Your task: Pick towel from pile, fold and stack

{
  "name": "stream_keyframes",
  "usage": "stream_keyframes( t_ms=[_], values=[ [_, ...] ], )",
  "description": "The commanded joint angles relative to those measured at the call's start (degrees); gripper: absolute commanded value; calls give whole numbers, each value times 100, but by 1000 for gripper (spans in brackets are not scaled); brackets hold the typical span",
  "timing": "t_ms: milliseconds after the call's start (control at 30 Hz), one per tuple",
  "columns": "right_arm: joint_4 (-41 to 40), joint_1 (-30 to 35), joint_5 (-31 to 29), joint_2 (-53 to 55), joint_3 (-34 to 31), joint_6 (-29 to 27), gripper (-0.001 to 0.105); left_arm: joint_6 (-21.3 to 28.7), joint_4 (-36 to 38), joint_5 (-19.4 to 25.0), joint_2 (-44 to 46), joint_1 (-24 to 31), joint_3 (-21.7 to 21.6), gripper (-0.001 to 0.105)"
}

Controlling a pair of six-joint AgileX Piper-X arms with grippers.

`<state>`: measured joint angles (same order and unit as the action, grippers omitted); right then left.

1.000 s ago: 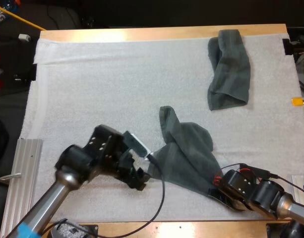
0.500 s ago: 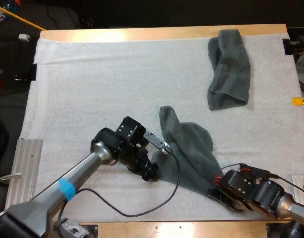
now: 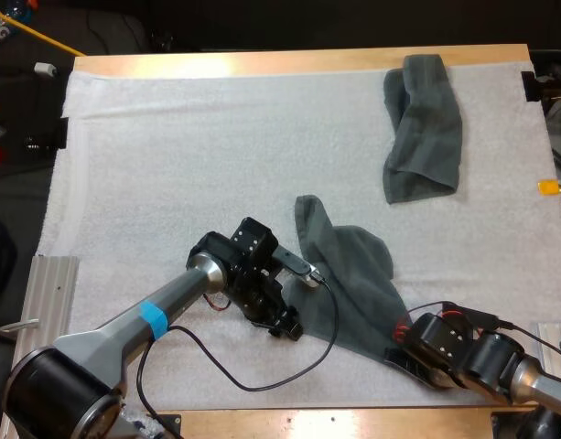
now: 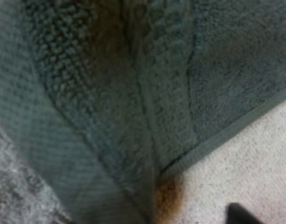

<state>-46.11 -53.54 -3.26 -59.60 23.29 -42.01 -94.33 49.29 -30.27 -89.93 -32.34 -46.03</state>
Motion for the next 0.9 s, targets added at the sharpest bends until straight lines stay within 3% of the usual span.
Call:
stream_keyframes(
  t_ms=[0,200,333,533,667,867],
  values=[
    [-56,21,-80,46,9,-32,0,-29,-20,-92,17,-16,-15,41],
    [-56,21,-80,46,9,-32,0,-29,-20,-92,17,-16,-15,0],
    [-56,21,-30,46,9,-62,0,-29,18,-92,19,-16,-15,0],
    [-201,21,169,248,172,-688,0,49,297,-92,643,-16,-15,0],
    [-575,21,-115,672,667,-914,0,6,533,-92,1661,-16,-33,0],
    [-1061,21,-499,1250,1697,-1087,0,-497,953,-92,3274,-16,-299,0]
  ],
)
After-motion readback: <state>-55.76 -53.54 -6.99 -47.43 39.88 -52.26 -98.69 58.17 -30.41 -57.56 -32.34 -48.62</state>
